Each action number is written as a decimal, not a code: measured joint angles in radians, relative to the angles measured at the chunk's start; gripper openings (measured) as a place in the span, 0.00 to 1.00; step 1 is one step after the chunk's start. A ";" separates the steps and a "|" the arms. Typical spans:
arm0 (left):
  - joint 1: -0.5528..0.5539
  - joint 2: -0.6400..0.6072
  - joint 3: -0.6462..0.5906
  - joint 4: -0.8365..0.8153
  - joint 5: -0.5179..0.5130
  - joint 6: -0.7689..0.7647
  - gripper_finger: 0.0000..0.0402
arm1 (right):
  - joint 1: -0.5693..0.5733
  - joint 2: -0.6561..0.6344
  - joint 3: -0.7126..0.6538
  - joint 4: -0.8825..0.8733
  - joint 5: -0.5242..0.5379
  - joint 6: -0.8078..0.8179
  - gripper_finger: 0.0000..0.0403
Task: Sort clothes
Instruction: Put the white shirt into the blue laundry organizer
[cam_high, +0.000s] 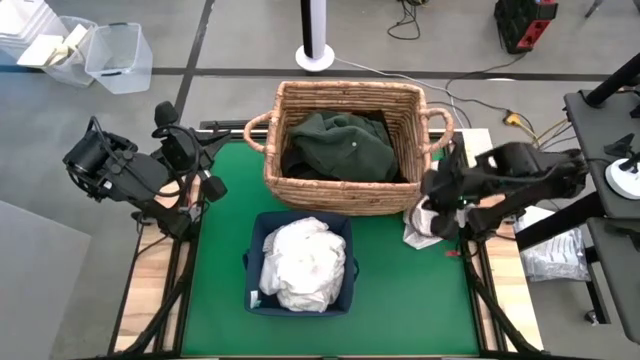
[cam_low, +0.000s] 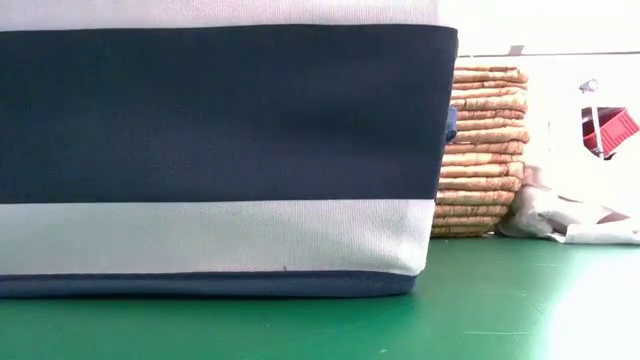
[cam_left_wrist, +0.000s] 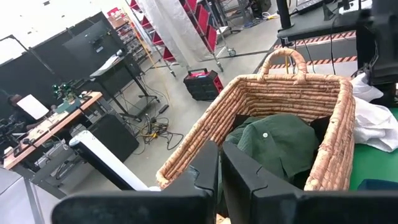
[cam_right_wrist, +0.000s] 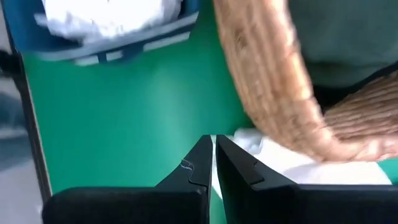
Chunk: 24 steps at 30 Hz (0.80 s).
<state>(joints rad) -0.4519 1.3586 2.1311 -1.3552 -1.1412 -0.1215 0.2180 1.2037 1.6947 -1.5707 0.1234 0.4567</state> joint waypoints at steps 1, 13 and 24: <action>0.000 0.000 0.000 0.000 0.000 0.000 0.00 | 0.018 -0.007 -0.026 0.001 0.001 0.004 0.03; 0.000 0.000 0.000 -0.003 0.000 0.000 0.00 | 0.148 -0.041 -0.400 0.053 0.115 0.060 0.03; 0.000 0.000 0.000 -0.027 0.000 0.000 0.00 | 0.162 -0.342 -0.865 0.333 0.204 0.233 0.03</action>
<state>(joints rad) -0.4516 1.3586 2.1311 -1.3824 -1.1412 -0.1213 0.3802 0.8617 0.8292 -1.2375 0.3278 0.6897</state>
